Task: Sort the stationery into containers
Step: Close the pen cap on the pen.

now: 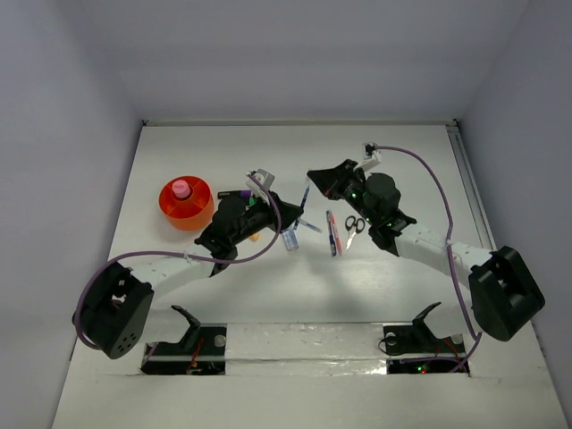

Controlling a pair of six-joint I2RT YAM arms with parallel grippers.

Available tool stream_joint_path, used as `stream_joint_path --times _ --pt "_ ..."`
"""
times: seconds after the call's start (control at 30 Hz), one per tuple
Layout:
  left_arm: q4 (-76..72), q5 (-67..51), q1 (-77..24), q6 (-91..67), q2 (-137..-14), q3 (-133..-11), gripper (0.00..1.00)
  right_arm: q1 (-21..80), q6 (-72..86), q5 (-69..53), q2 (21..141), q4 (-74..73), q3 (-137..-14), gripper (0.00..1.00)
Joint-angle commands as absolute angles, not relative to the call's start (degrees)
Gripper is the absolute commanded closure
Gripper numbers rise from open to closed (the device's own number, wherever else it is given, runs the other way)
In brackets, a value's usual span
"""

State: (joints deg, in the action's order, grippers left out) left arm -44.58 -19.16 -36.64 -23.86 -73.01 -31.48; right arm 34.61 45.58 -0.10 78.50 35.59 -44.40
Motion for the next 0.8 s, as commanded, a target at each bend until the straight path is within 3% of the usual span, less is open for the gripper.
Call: stream_joint_path --times 0.0,0.77 --pt "-47.29 -19.86 -36.65 -23.29 -72.33 -32.25 1.00 35.16 43.60 2.20 77.08 38.41 -45.26 1.00" --pt "-46.85 -19.42 -36.65 -23.20 -71.72 -31.99 1.00 35.16 43.24 1.41 76.64 37.35 -45.79 1.00"
